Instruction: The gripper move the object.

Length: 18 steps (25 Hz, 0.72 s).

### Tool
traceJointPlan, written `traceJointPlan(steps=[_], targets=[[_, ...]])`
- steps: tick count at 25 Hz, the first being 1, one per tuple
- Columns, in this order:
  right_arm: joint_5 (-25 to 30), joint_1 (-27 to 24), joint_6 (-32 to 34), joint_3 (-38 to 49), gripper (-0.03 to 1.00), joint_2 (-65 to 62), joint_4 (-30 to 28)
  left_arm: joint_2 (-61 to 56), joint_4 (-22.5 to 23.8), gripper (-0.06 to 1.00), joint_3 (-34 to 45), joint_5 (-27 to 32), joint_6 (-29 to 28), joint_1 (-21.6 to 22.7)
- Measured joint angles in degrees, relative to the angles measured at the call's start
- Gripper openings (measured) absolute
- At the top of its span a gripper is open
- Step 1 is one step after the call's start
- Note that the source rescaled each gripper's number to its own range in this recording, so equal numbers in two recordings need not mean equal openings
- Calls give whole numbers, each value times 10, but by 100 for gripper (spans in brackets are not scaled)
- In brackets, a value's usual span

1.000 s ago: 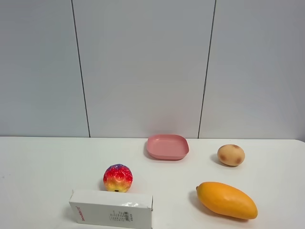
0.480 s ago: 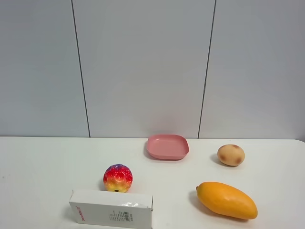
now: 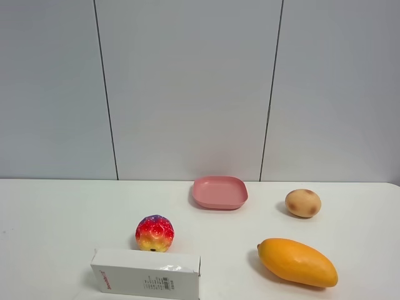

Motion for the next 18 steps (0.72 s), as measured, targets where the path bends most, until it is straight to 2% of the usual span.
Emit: traceJointPlan(steps=[18], targets=[[0,0,0,0,100,0,0,0,0,98,0,0,0,0]])
